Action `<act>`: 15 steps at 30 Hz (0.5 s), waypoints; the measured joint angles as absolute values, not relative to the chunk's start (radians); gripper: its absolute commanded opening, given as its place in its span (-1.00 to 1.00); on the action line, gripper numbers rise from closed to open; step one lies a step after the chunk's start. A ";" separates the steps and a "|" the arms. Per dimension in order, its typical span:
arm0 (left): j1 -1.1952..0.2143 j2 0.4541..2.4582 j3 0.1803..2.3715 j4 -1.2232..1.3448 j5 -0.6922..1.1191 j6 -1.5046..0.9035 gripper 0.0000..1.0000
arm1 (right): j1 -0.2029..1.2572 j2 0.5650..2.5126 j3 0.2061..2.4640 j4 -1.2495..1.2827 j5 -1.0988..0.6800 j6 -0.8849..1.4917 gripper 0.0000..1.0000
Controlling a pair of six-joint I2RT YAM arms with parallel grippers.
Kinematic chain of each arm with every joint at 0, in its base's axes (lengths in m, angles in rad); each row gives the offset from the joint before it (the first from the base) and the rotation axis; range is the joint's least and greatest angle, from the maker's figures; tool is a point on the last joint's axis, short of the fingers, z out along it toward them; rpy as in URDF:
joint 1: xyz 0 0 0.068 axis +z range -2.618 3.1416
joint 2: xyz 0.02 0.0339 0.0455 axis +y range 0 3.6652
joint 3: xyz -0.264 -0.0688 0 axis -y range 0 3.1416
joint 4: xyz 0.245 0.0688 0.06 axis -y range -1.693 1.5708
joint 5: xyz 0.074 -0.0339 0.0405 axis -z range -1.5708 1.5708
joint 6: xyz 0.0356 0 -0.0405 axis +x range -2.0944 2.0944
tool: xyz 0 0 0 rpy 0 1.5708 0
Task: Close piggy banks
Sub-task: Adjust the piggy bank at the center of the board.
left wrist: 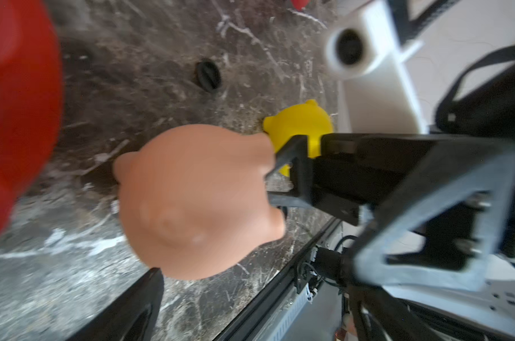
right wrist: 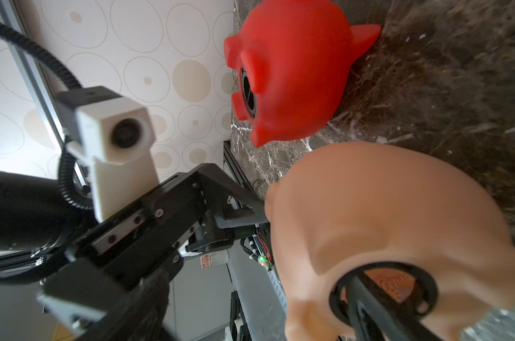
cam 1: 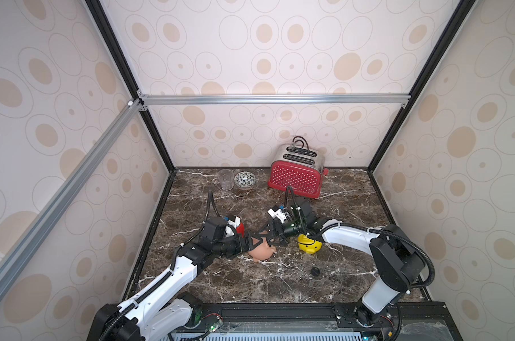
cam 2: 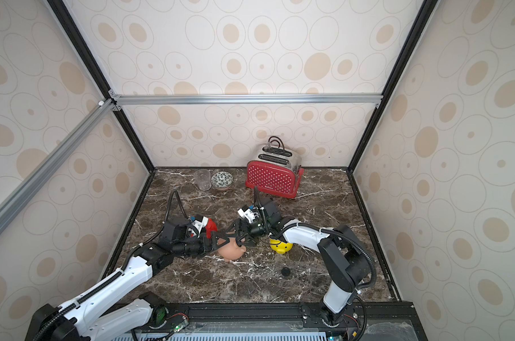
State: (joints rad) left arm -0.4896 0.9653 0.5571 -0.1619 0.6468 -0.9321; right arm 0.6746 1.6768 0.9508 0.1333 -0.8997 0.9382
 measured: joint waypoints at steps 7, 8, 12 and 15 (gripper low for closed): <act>-0.492 0.973 0.530 -0.010 0.683 -0.988 0.99 | 0.691 1.652 0.915 0.131 -0.864 0.966 0.88; -0.493 0.979 0.530 -0.003 0.682 -0.989 0.99 | 0.693 1.642 0.910 0.132 -0.858 0.971 0.88; -0.493 0.993 0.530 0.007 0.666 -0.988 0.99 | 0.696 1.594 0.885 0.134 -0.834 1.000 0.87; -0.493 0.994 0.530 0.006 0.646 -0.987 0.99 | 0.696 1.551 0.844 0.160 -0.806 1.051 0.87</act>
